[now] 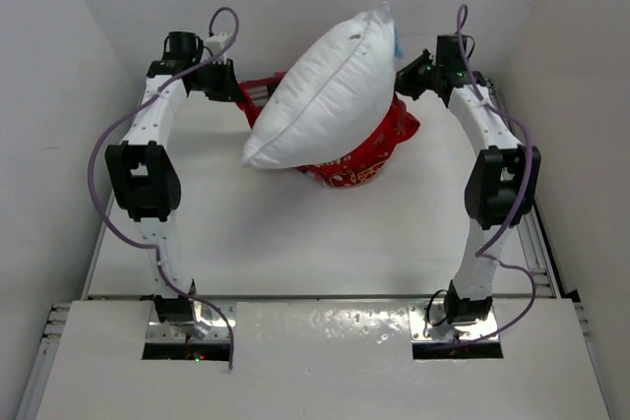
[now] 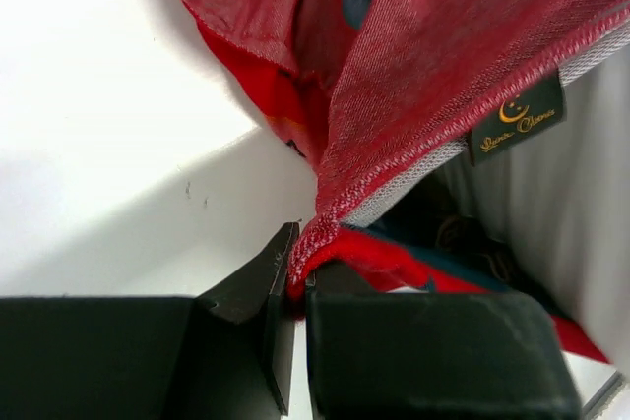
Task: Put the pillow into the pillowcase
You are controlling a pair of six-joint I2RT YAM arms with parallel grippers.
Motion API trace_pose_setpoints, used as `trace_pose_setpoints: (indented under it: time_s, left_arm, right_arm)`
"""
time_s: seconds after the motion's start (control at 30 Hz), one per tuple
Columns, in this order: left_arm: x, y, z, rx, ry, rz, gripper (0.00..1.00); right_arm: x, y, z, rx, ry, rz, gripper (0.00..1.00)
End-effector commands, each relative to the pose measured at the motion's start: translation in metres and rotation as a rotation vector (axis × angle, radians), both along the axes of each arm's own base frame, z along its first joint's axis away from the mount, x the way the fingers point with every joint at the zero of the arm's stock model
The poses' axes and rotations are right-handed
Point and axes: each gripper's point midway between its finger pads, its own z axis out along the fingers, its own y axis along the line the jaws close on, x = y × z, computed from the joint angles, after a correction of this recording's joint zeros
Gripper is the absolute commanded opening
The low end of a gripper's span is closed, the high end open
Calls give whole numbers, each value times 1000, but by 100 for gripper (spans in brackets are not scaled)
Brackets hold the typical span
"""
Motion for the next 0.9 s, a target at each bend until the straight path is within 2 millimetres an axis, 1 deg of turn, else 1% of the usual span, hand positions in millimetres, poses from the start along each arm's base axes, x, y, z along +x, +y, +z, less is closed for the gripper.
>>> trace_pose_setpoints:
  time_s: [0.0,0.03,0.07,0.1,0.13,0.2,0.23,0.27,0.3,0.33,0.37,0.4,0.43,0.47,0.5,0.53,0.57,0.6,0.63,0.67,0.73,0.8,0.83,0.87]
  left_arm:
    - [16,50,16,113,-65,144,0]
    - [15,56,3,97,-31,154,0]
    - [13,57,-2,81,-18,149,0]
    - [13,60,-10,79,0,155,0]
    - [14,66,-24,87,30,160,0]
    - [12,71,-39,98,66,162,0]
    - [13,74,-55,96,99,158,0]
    - [10,75,-65,91,131,155,0]
    - [9,76,-75,87,156,155,0]
    - [8,79,-93,85,200,157,0]
    - [7,78,-100,85,214,154,0]
    - [6,79,-111,86,238,153,0]
    - [5,78,-115,85,247,150,0]
    - [4,77,-118,82,250,146,0]
    - [3,79,-120,75,256,148,0]
    - [2,77,-121,62,261,139,0]
    - [1,79,-123,53,269,141,0]
    - [-1,77,-123,37,277,132,0]
    - [-3,77,-125,27,284,129,0]
    - [-4,76,-127,20,292,120,0]
    - [-9,73,-127,2,303,95,0]
    - [-14,71,-122,-3,297,63,0]
    - [-17,65,-117,-24,289,37,0]
    - [-22,62,-110,-26,277,21,0]
  right_arm:
    - [21,-51,3,-157,-32,-147,0]
    - [20,-51,-9,-154,-7,-142,0]
    - [20,-49,-16,-149,7,-140,0]
    - [19,-50,-34,-151,45,-141,0]
    - [19,-50,-43,-151,65,-142,0]
    - [20,-53,-65,-156,115,-139,0]
    - [20,-54,-71,-157,133,-139,0]
    - [19,-54,-77,-156,160,-141,0]
    - [24,-54,-73,-154,152,-145,0]
    - [23,-58,-88,-173,196,-155,0]
    - [30,-61,-82,-189,183,-164,0]
    - [32,-65,-84,-213,193,-176,0]
    - [28,-70,-98,-244,238,-178,0]
    - [31,-79,-98,-279,239,-202,0]
    - [29,-85,-103,-292,257,-207,0]
    - [24,-89,-113,-307,287,-198,0]
    - [18,-90,-121,-307,311,-191,0]
    - [9,-94,-130,-323,338,-177,0]
    - [9,-95,-127,-335,328,-167,0]
    - [-1,-97,-137,-358,357,-159,0]
    - [-15,-99,-143,-412,385,-113,0]
    - [-26,-102,-144,-468,408,-95,0]
    - [-34,-102,-148,-494,421,-61,0]
    - [-36,-102,-144,-494,416,-52,0]
